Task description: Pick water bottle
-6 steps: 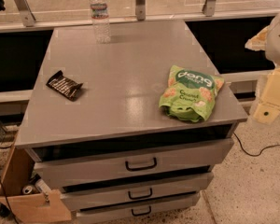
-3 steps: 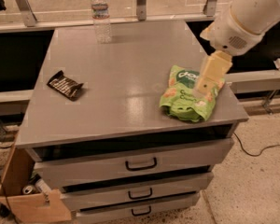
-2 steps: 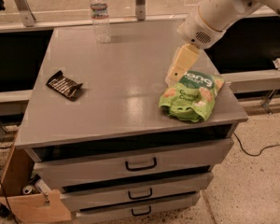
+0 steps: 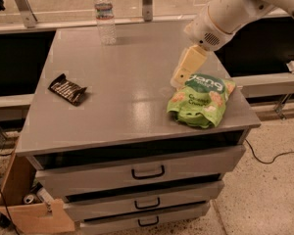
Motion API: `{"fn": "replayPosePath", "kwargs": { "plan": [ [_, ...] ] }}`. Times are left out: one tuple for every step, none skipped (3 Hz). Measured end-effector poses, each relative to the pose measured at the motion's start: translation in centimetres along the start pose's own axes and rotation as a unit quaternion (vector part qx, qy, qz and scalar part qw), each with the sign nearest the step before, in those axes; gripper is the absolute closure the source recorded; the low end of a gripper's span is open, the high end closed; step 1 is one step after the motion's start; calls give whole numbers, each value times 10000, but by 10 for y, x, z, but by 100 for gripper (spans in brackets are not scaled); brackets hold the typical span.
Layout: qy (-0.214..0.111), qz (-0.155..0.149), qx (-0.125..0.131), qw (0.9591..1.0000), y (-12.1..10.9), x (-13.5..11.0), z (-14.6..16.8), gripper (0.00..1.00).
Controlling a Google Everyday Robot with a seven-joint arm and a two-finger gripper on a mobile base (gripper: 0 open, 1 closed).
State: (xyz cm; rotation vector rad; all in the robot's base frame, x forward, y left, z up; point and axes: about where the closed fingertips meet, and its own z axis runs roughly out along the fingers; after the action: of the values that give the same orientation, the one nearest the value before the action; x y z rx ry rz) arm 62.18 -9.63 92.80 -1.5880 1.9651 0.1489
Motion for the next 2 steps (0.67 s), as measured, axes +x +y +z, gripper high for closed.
{"fn": "replayPosePath", "kwargs": {
  "plan": [
    [-576, 205, 153, 9980, -27, -27, 28, 0],
    [-1194, 505, 444, 9906, -72, -63, 64, 0]
  ]
}}
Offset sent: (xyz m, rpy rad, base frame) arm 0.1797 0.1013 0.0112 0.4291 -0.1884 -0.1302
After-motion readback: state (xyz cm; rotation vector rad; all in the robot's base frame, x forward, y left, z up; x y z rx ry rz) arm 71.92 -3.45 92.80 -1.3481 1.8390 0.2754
